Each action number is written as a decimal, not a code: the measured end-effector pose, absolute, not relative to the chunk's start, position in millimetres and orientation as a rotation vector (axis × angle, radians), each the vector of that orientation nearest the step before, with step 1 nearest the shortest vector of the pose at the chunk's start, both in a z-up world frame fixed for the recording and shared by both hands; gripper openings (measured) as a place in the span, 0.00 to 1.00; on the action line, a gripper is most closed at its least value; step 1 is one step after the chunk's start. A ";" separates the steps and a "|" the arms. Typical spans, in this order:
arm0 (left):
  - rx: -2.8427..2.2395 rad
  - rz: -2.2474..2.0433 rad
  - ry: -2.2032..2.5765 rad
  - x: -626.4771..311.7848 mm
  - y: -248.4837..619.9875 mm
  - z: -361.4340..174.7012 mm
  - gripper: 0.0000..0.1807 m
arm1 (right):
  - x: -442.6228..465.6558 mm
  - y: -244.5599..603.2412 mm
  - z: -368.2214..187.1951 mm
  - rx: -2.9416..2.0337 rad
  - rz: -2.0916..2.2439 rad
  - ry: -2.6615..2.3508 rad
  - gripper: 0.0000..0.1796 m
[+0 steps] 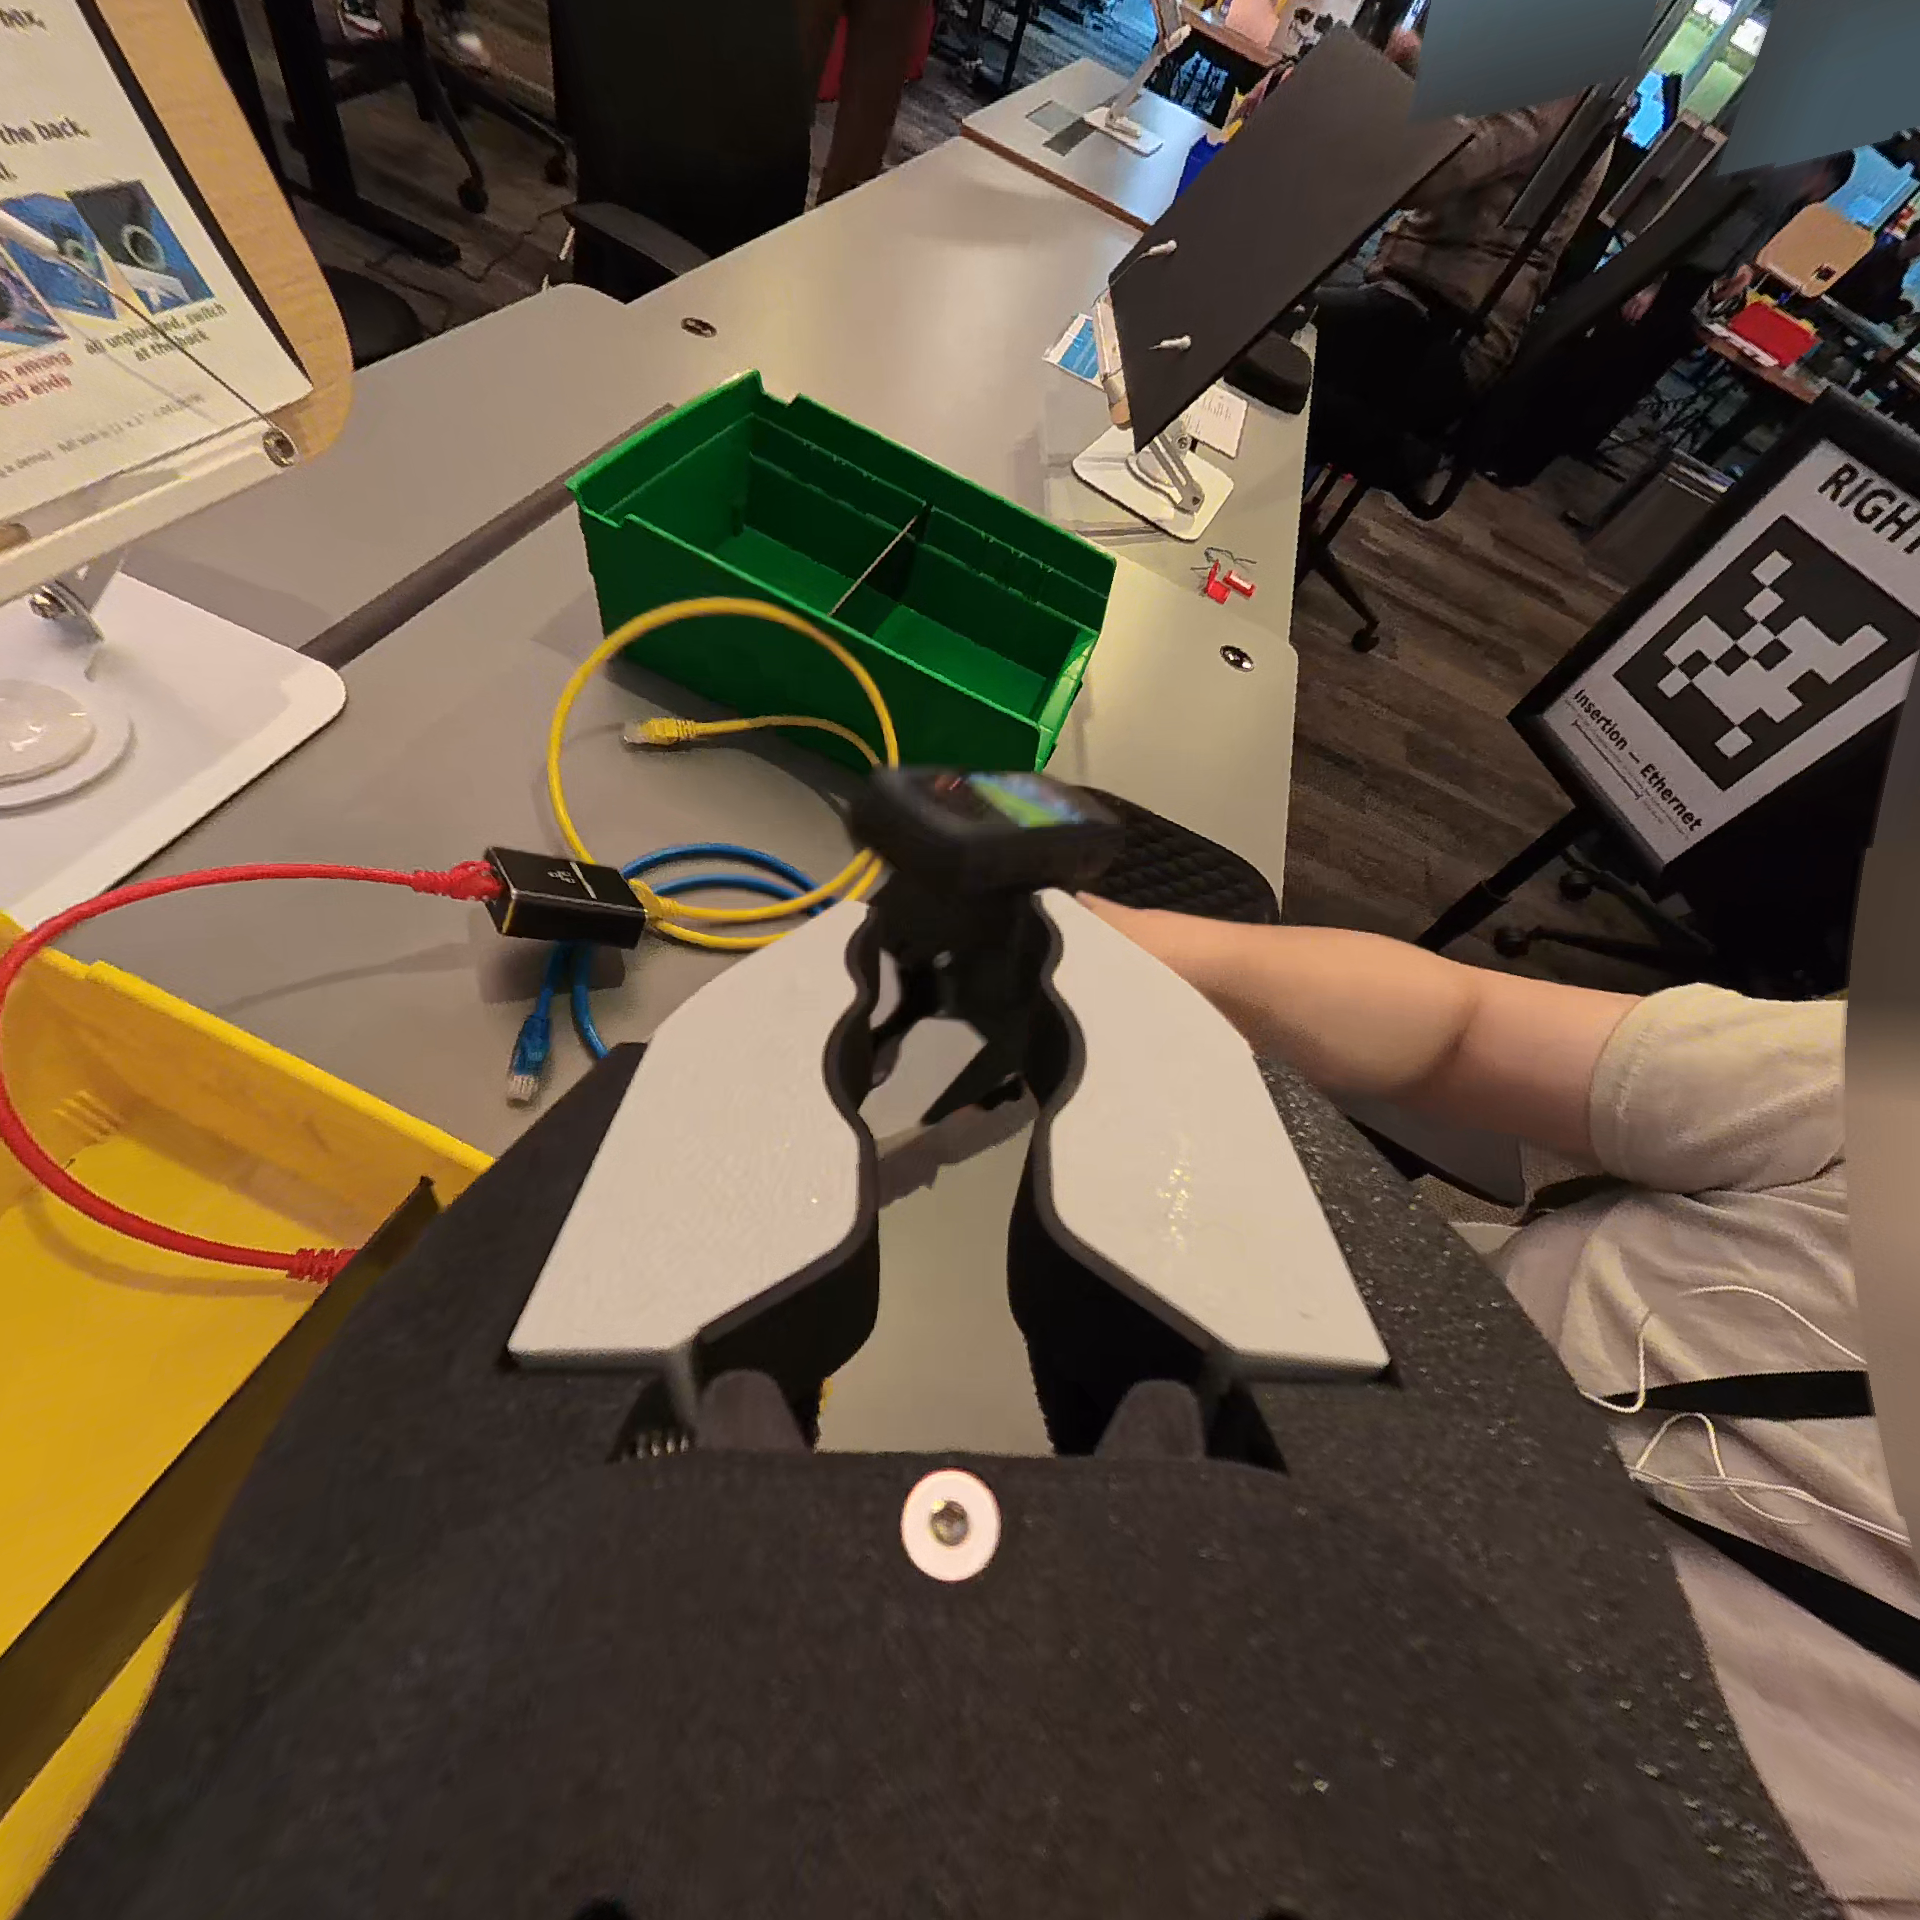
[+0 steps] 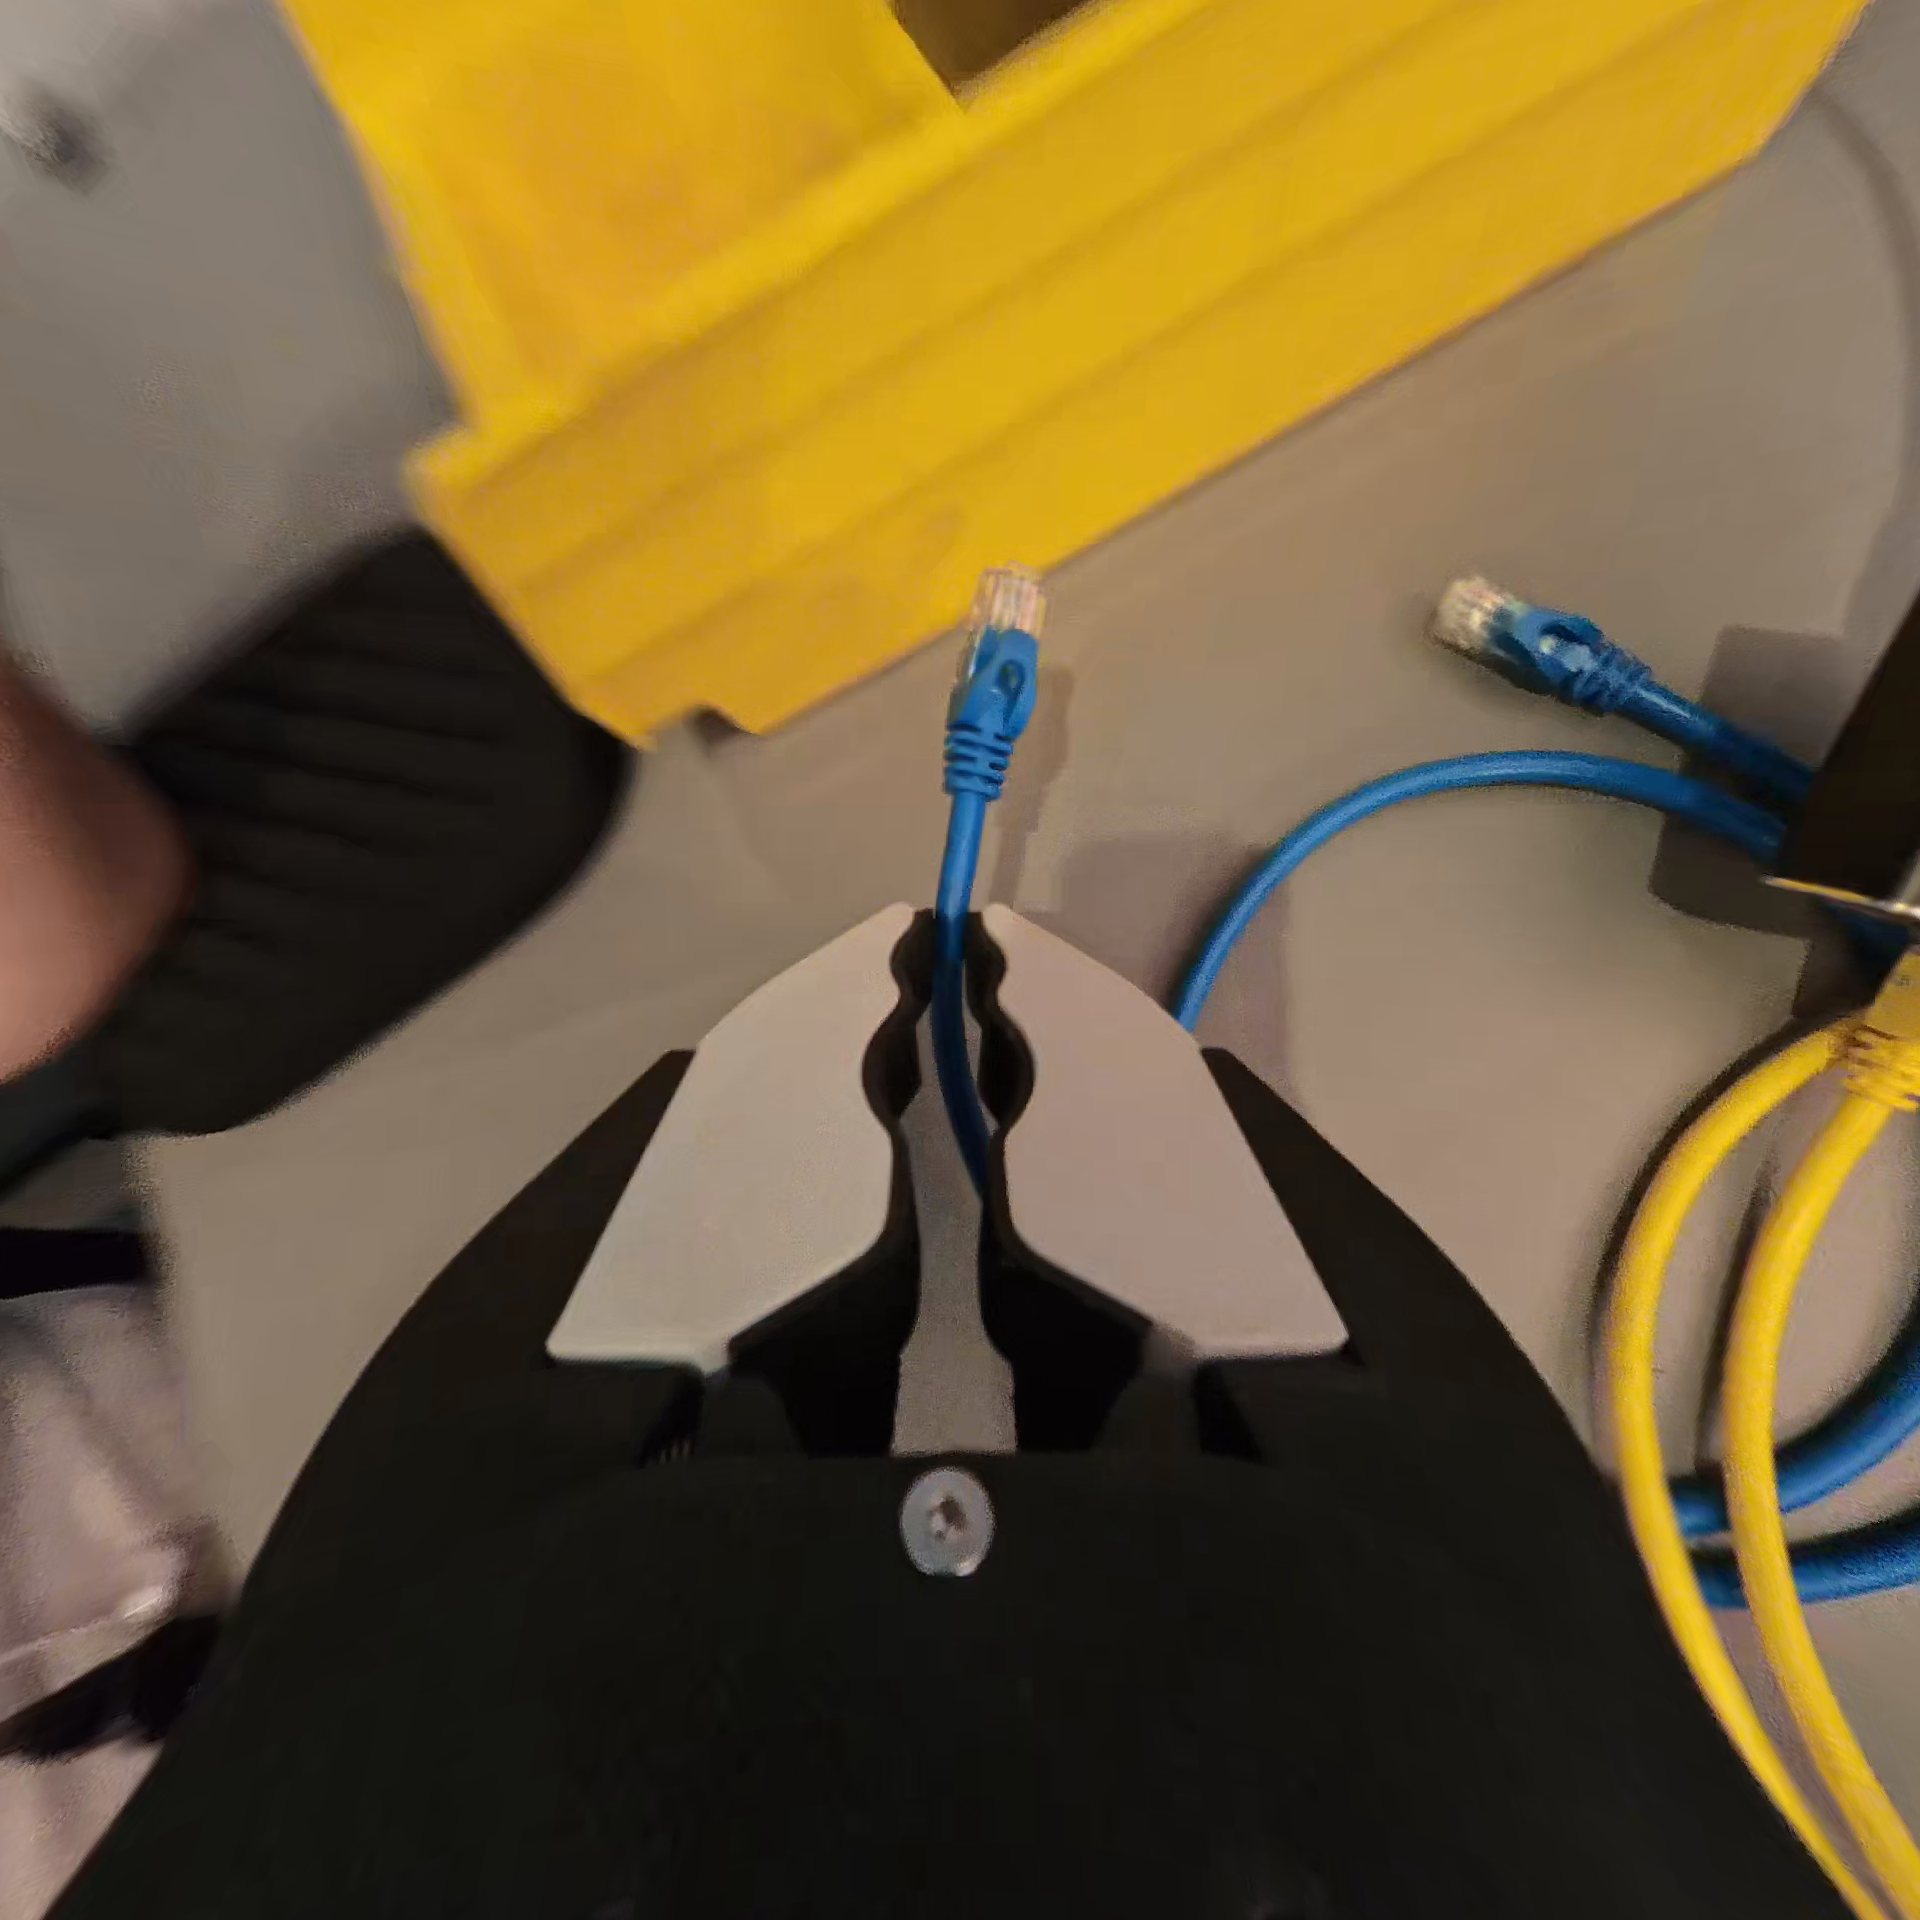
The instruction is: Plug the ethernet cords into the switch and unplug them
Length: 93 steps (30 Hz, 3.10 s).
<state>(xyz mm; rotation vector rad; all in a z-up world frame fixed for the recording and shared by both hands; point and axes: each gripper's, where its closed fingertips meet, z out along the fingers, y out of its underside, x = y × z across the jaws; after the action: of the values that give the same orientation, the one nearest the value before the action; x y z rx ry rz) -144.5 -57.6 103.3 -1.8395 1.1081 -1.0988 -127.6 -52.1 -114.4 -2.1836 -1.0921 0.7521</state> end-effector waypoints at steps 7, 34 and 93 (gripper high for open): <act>-1.714 -1.270 1.123 -145.6 -69.5 119.8 0.14 | -97.9 -88.1 12.2 -1.805 1.123 -1.003 0.04; -1.695 -1.560 1.260 -36.7 -70.3 92.1 0.06 | -30.3 -97.7 76.5 -1.428 0.868 -0.678 0.10; -1.378 -1.550 1.368 -52.3 -102.6 127.8 0.07 | -60.8 -95.6 124.5 -0.991 1.376 -0.366 0.06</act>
<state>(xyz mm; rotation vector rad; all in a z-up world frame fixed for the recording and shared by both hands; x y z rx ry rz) -52.3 -102.6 127.8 -1.3781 1.3681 -1.5503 -60.8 -95.6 124.5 -0.9905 -0.3658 1.3764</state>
